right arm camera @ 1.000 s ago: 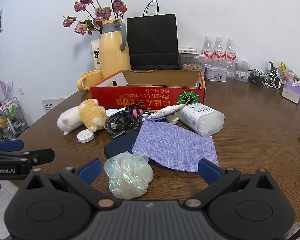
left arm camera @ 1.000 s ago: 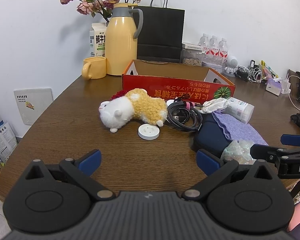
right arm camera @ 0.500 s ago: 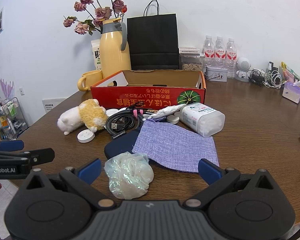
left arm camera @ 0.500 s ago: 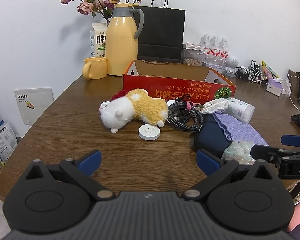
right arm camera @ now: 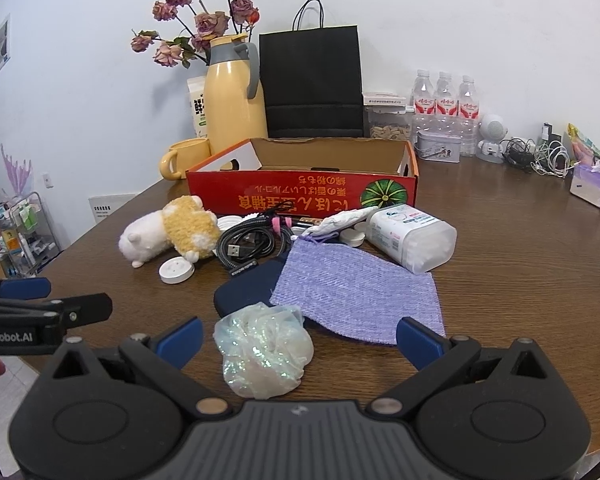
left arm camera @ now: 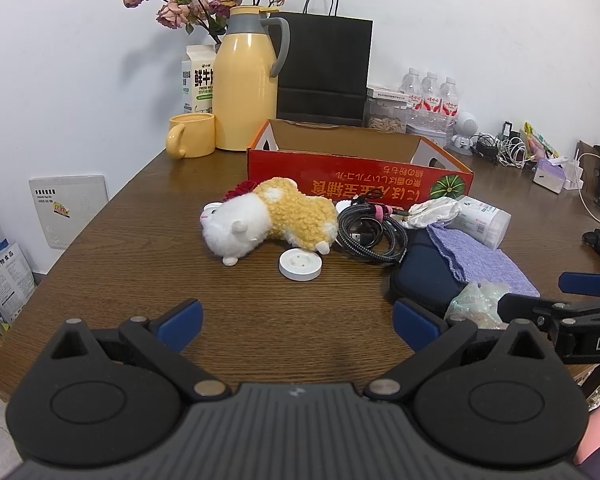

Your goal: Organize objects

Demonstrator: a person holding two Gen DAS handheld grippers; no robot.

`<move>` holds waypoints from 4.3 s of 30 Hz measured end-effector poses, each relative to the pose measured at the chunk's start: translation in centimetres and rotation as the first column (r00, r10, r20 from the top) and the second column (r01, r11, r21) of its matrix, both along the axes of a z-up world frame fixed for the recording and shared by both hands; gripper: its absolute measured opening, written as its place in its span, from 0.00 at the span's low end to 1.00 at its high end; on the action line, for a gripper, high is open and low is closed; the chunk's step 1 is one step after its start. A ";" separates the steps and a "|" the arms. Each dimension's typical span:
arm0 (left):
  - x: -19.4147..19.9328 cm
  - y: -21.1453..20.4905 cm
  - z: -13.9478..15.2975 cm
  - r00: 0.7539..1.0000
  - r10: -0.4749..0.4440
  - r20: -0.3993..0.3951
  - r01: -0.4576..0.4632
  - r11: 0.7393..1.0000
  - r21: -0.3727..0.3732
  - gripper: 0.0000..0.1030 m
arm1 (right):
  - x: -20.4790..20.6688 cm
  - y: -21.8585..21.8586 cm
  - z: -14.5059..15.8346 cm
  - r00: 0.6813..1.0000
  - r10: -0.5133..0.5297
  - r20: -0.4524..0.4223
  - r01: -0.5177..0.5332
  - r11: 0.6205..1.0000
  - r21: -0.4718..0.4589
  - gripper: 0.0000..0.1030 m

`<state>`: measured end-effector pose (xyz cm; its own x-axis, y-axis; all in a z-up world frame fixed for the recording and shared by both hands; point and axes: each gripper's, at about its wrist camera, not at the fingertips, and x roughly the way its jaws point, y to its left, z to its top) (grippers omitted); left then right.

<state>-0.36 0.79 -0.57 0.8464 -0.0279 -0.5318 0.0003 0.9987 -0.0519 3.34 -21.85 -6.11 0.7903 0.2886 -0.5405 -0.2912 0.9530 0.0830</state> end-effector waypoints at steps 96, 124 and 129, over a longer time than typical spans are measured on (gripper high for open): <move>30.2 -3.2 2.7 0.988 0.132 0.074 -0.128 0.990 -0.056 1.00 | 30.6 0.8 0.3 0.999 -0.053 0.004 0.053 0.995 0.083 0.99; 17.7 3.8 3.8 0.986 0.154 0.062 -0.154 0.988 0.000 1.00 | 20.4 -7.8 -0.6 1.000 -0.020 -0.024 0.018 0.997 -0.072 1.00; 16.3 5.5 2.7 0.982 0.190 0.022 -0.190 0.982 0.015 1.00 | 21.4 -7.5 -2.5 0.996 0.004 -0.094 -0.016 0.992 -0.126 1.00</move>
<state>15.97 6.32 2.10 0.8459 0.1433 -0.5138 -0.1889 0.9813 -0.0373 24.77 -29.34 -8.65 0.7321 0.2210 -0.6443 -0.2978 0.9545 -0.0110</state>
